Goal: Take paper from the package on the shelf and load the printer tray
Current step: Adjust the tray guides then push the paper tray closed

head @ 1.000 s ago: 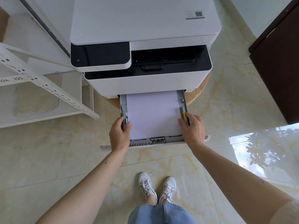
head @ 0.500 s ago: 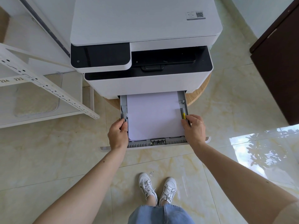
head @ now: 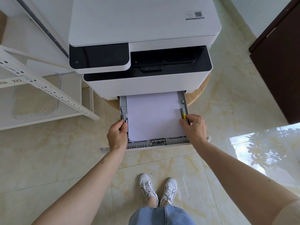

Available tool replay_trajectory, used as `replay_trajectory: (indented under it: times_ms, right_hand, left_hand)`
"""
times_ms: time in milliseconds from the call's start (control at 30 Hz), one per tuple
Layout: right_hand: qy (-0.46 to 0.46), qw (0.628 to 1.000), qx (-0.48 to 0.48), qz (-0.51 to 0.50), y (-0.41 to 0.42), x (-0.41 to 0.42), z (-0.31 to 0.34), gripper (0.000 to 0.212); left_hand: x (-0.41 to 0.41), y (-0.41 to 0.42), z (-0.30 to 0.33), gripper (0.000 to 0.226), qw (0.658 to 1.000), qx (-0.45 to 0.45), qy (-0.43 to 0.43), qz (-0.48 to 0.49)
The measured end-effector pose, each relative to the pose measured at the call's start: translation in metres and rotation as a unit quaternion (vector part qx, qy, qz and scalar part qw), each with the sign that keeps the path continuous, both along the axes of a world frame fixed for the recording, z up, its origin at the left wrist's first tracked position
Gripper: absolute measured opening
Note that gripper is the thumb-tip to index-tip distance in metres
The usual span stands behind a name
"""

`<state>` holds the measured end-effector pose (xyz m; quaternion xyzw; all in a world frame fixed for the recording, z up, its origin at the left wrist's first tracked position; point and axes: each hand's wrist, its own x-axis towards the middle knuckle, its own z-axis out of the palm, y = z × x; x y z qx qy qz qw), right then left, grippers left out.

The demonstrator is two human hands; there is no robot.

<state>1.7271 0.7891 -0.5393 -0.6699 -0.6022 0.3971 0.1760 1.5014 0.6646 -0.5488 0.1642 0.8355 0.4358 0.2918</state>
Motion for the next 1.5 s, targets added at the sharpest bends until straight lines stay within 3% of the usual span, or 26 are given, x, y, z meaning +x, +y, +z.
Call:
replay_trajectory:
  times_ms: [200, 333, 467, 1100, 1300, 1500]
  right_hand:
    - [0.006, 1.000, -0.006, -0.011, 0.000, -0.002, -0.002, 0.024]
    - [0.014, 1.000, -0.001, -0.007, 0.000, -0.002, -0.002, 0.021]
    - [0.020, 1.000, -0.002, -0.002, 0.000, -0.001, -0.003, 0.020]
    - [0.005, 1.000, -0.003, 0.001, 0.001, -0.002, -0.003, 0.024]
    - [-0.033, 0.997, -0.007, 0.076, 0.003, 0.006, 0.007, 0.040]
    - [-0.091, 0.965, -0.039, 0.244, 0.008, 0.028, 0.022, 0.065]
  left_hand:
    - [0.003, 0.001, 0.004, 0.033, 1.000, -0.001, 0.004, 0.005]
    - [0.003, 0.001, 0.005, 0.018, 1.000, 0.010, -0.009, 0.009]
    - [0.002, 0.001, 0.005, 0.032, 1.000, 0.001, -0.001, 0.009]
    - [0.000, 0.000, 0.010, 0.034, 1.000, 0.002, -0.002, -0.017]
    - [-0.004, -0.005, 0.020, 0.029, 0.996, -0.010, 0.018, -0.090]
    - [-0.010, -0.018, 0.033, 0.042, 0.959, -0.067, 0.040, -0.271]
